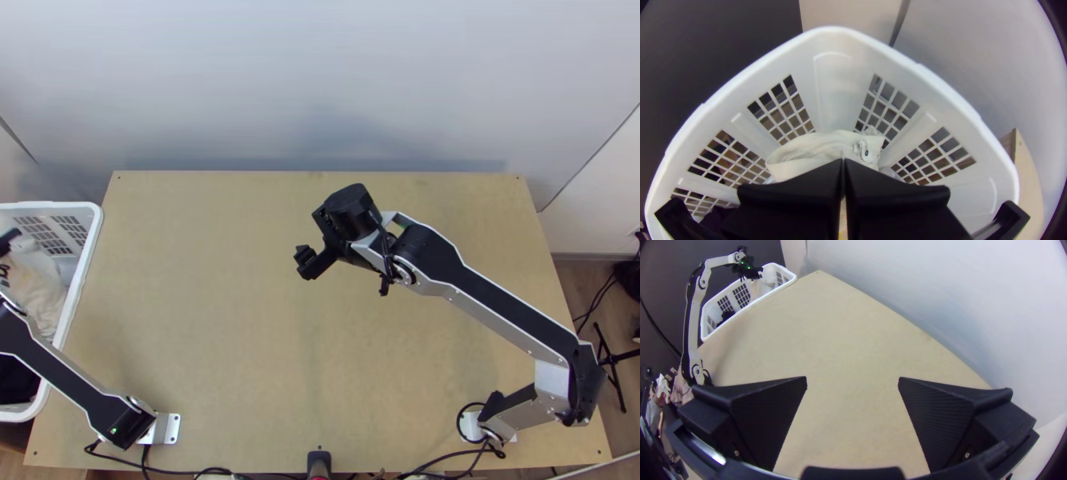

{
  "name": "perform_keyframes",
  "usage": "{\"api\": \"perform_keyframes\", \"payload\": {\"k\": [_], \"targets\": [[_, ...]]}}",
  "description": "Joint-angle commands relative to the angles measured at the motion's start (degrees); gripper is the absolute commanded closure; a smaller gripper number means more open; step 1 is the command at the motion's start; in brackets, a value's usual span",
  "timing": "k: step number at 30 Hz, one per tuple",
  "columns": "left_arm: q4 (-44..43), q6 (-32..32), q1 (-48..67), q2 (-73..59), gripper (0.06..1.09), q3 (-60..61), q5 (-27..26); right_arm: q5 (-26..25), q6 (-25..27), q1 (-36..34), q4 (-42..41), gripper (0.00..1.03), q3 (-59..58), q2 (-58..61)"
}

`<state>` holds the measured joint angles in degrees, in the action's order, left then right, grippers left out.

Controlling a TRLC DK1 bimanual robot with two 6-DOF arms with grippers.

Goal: Fold the t-shirt

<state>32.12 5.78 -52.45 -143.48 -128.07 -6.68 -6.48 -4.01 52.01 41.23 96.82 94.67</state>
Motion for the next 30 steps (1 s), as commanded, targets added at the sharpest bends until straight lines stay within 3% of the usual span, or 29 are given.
{"api": "perform_keyframes", "payload": {"k": [1, 6, 14, 21, 30], "targets": [[1.0, -0.4, 0.9, 8.8, 1.05, -0.2, -1.5, -1.0, 0.5, 0.0, -0.1, 0.07, 0.9, 0.0], [2.4, -1.7, 1.1, 14.2, 1.05, -0.2, -1.8, -1.3, 0.8, 0.0, -0.1, 0.07, 0.9, -0.7], [10.1, -0.4, 1.7, 26.1, 1.05, 2.4, -13.9, -3.1, 1.1, -0.6, -0.8, 0.07, 0.7, -3.3], [15.0, 1.5, 5.7, 33.8, 1.05, 2.7, -14.1, -3.6, 1.0, -3.1, -1.0, 0.07, -0.8, -6.4], [7.5, -5.9, 6.6, 37.7, 1.05, -0.2, -12.5, -3.5, 1.0, -6.2, -2.5, 0.07, -3.6, -12.0]]}}
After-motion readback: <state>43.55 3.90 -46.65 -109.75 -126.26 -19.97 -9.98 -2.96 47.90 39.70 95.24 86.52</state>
